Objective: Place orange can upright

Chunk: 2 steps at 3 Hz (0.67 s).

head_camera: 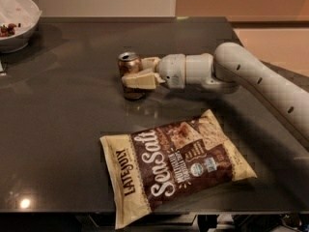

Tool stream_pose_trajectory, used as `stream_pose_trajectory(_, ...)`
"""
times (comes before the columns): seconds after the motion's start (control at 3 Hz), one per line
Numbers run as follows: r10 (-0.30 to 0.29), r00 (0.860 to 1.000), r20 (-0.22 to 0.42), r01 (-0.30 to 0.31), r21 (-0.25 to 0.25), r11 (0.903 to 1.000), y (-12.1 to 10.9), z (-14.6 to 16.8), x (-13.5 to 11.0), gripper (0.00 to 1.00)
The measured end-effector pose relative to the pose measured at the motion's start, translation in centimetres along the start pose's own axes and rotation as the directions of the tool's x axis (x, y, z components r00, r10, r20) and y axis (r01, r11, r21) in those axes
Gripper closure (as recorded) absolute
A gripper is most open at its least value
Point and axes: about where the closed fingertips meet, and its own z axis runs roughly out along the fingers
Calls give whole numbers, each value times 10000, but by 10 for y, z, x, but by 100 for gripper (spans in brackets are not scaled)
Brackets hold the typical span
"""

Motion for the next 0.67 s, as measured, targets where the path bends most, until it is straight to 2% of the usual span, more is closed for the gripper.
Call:
stream_pose_trajectory(0.33, 153, 9999, 38, -153, 87, 9998, 0, 1, 3, 13)
stream_pose_trajectory(0.67, 139, 9999, 37, -139, 37, 9999, 2, 3, 2, 0)
